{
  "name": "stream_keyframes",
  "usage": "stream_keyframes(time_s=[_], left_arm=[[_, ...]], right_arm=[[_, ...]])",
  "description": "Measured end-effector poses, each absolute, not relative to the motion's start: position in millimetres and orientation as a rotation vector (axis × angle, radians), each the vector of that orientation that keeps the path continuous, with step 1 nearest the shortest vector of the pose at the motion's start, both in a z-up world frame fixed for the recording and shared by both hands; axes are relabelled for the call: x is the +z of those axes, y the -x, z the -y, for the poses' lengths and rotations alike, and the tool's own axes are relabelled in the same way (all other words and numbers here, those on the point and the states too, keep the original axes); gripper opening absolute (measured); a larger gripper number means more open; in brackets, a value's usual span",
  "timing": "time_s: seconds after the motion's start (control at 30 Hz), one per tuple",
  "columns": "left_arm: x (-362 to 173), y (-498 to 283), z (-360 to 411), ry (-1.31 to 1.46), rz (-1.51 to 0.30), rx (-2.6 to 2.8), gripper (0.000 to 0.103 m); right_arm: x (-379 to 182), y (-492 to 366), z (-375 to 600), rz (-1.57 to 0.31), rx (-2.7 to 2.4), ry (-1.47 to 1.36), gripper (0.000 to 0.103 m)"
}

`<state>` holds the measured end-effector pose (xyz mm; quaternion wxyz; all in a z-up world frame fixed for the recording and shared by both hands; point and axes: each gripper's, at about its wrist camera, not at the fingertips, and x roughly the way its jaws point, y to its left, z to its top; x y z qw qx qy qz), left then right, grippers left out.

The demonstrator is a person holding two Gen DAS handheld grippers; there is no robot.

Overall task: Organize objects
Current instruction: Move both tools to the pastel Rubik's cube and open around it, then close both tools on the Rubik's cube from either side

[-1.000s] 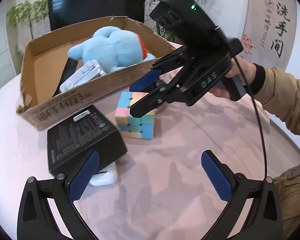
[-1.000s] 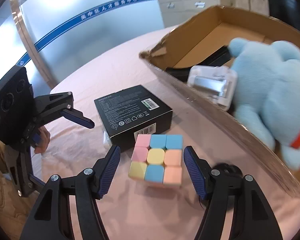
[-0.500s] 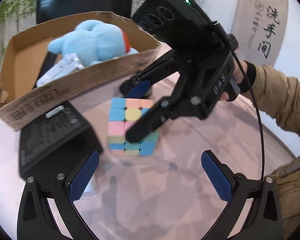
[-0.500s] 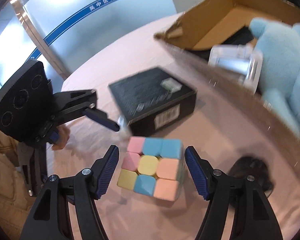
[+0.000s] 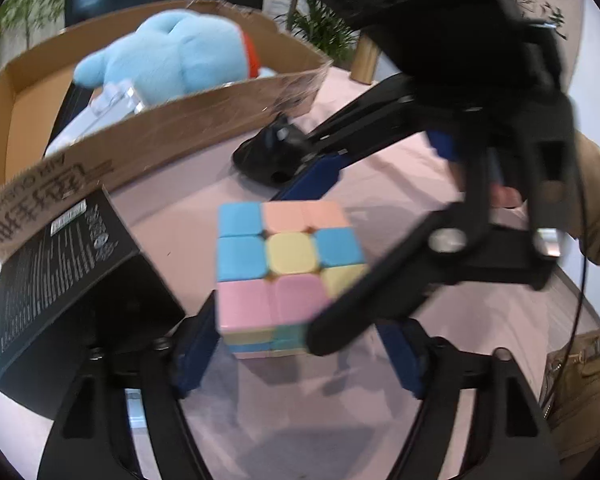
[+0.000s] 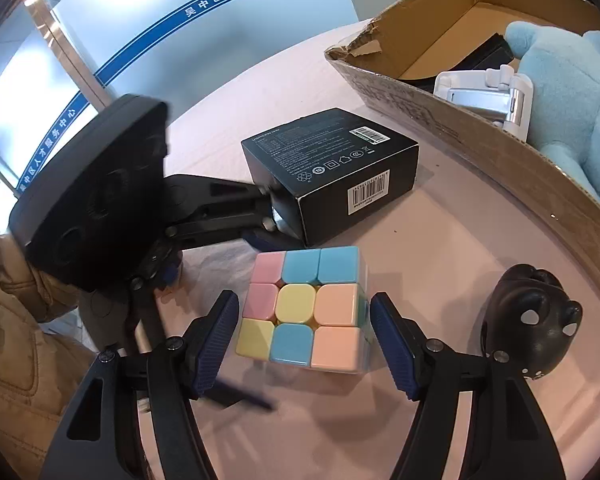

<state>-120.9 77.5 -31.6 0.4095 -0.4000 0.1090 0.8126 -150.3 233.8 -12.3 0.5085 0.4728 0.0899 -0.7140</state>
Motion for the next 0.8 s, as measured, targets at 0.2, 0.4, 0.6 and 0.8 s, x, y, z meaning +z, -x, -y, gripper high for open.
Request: stream_keyframes(time_s=[0.2, 0.4, 0.6, 0.8], left_arm=[[-34.6, 121.1, -78.1, 1.016, -0.316, 2.038, 0.064], [-35.0, 125.6, -73.4, 1.021, -0.288, 2.039, 0.06], [-36.1, 122.7, -77.0, 1.012, -0.341, 2.06, 0.059], [-37.0, 124.1, -76.3, 1.011, -0.349, 2.063, 0.059]], right_arm=[[-13.3, 148.1, -234.4, -0.232, -1.741, -1.155, 0.065], [-11.5, 144.6, -234.8, -0.24, -1.768, -1.146, 0.063], [-10.3, 141.7, -234.3, -0.259, -1.786, -1.142, 0.063], [-11.3, 141.7, -234.8, -0.261, -1.781, -1.139, 0.063]])
